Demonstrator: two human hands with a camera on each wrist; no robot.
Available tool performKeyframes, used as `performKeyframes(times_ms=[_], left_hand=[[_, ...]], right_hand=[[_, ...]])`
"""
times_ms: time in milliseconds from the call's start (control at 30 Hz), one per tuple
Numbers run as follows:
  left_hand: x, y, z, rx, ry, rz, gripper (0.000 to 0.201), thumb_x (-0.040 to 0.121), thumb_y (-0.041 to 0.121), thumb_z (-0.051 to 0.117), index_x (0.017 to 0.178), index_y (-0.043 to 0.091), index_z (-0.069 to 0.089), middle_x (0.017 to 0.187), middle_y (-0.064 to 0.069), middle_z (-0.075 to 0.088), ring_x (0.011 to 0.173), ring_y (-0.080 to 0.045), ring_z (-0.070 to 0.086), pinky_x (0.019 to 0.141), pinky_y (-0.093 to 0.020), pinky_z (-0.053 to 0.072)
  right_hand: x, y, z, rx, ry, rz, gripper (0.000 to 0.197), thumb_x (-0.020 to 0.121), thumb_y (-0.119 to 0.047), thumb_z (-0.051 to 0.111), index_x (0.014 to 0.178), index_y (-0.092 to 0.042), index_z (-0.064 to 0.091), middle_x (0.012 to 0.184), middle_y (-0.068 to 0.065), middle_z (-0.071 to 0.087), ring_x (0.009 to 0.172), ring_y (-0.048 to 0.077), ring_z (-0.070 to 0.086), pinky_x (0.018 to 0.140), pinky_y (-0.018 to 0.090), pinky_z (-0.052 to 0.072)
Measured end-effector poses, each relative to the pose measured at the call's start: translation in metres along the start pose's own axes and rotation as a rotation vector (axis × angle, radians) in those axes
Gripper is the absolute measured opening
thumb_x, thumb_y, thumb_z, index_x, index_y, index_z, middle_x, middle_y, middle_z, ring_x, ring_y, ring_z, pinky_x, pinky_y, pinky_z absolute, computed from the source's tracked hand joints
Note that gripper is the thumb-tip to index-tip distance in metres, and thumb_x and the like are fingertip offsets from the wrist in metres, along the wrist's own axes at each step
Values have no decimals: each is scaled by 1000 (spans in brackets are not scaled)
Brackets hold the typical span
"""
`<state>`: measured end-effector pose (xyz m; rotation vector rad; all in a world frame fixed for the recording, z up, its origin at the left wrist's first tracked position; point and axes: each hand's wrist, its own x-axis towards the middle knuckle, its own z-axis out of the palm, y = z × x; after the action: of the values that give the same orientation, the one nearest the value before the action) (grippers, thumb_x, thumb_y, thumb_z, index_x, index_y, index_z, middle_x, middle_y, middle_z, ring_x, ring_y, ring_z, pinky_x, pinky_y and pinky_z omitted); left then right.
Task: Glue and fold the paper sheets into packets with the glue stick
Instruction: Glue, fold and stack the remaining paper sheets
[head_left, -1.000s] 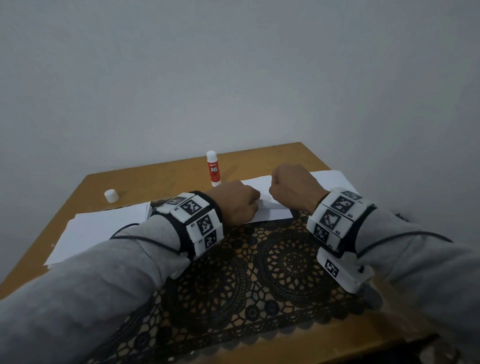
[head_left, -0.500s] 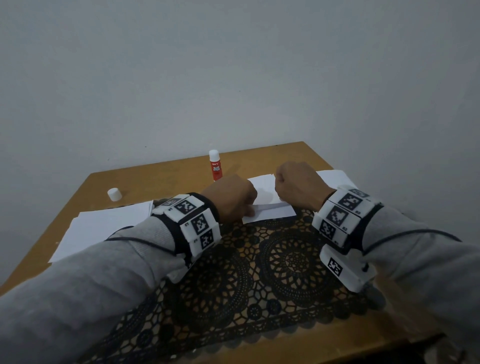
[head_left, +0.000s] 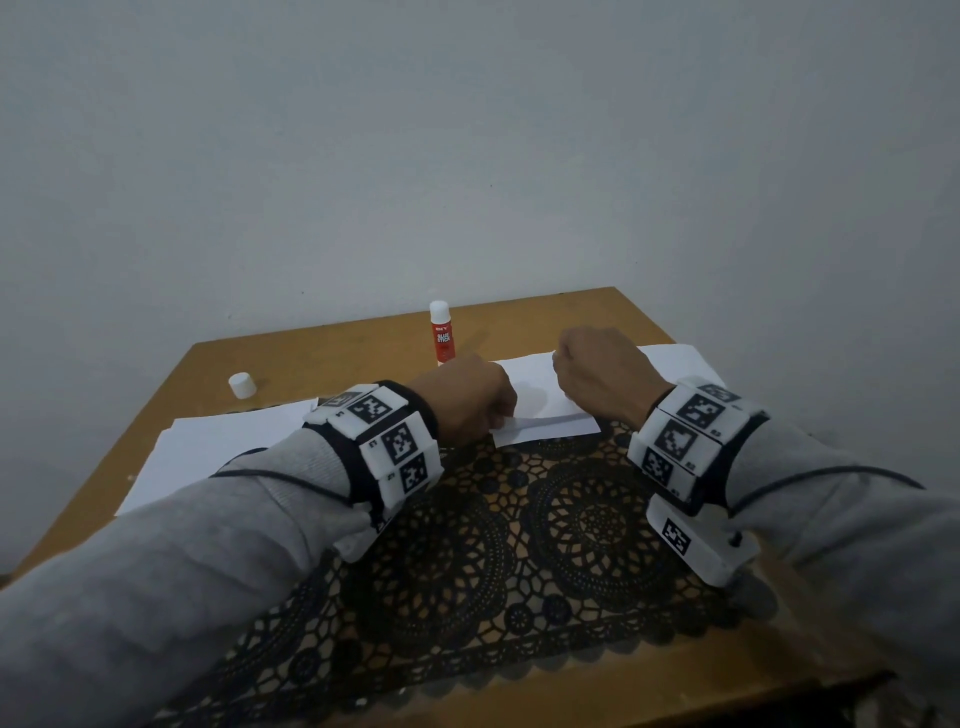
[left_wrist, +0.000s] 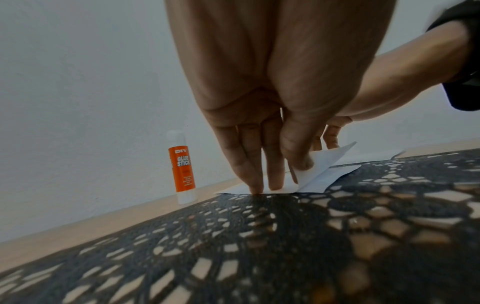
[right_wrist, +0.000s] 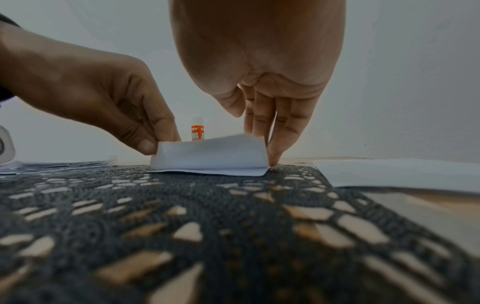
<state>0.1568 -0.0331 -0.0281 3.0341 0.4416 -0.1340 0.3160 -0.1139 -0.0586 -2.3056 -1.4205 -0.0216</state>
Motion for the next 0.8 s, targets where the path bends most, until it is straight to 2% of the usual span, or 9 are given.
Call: performKeyframes(times_ms=[100, 200, 267, 367, 433, 533, 667, 733, 800], left_hand=[[-1, -1, 4, -6, 29, -7, 18, 94, 17, 56, 103, 10, 69, 102, -4, 68, 93, -18, 61, 78, -23, 42], [-1, -1, 6, -17, 56, -12, 16, 94, 20, 57, 101, 11, 68, 101, -3, 68, 90, -17, 59, 76, -23, 40], [0, -2, 7, -21, 70, -5, 14, 93, 23, 58, 96, 12, 68, 98, -1, 67, 83, -13, 55, 74, -23, 39], [1, -3, 7, -2, 76, 0, 11, 89, 26, 64, 84, 16, 63, 84, 4, 61, 77, -10, 51, 70, -21, 37], [1, -2, 6, -14, 58, -12, 18, 87, 28, 66, 75, 20, 56, 73, 11, 52, 75, -10, 52, 68, -21, 38], [3, -2, 4, -60, 45, -39, 25, 87, 29, 67, 68, 21, 52, 68, 12, 50, 72, -11, 52, 65, -22, 37], [5, -1, 3, -77, 48, -71, 23, 88, 27, 66, 69, 20, 55, 70, 10, 52, 73, -11, 51, 60, -19, 34], [6, 1, 3, -97, 51, -95, 17, 86, 22, 67, 73, 18, 57, 74, 8, 54, 76, -11, 53, 58, -16, 35], [7, 1, 2, -141, 48, -124, 15, 86, 19, 67, 73, 16, 59, 75, 6, 56, 76, -11, 53, 58, -16, 36]], right_hand=[[-3, -3, -2, 40, 16, 12, 28, 97, -16, 42, 71, -7, 43, 71, 8, 51, 66, 24, 45, 50, 31, 27], [-5, -4, -3, 30, 20, 16, 26, 98, -19, 41, 81, -3, 51, 79, 12, 57, 73, 26, 51, 56, 31, 34], [-4, -4, -3, 31, 25, 20, 26, 98, -20, 42, 76, -6, 47, 78, 10, 56, 73, 26, 50, 58, 31, 34], [-3, -3, -3, 51, 36, 31, 28, 96, -19, 43, 70, -9, 41, 73, 10, 55, 68, 26, 48, 52, 31, 28], [-3, -2, -3, 66, 46, 34, 27, 95, -18, 43, 70, -9, 41, 74, 13, 58, 67, 26, 48, 50, 31, 27], [-4, -3, -3, 62, 54, 28, 25, 95, -18, 43, 74, -6, 46, 77, 15, 62, 69, 27, 50, 50, 31, 29], [-4, -3, -4, 60, 77, 41, 26, 95, -20, 42, 74, -6, 47, 75, 12, 60, 71, 29, 55, 55, 32, 34], [-4, -4, -5, 63, 97, 44, 27, 95, -20, 42, 70, -9, 41, 72, 9, 55, 67, 25, 49, 51, 31, 28], [-4, -4, -6, 70, 117, 36, 26, 96, -19, 42, 72, -9, 42, 71, 8, 52, 65, 22, 45, 49, 30, 24]])
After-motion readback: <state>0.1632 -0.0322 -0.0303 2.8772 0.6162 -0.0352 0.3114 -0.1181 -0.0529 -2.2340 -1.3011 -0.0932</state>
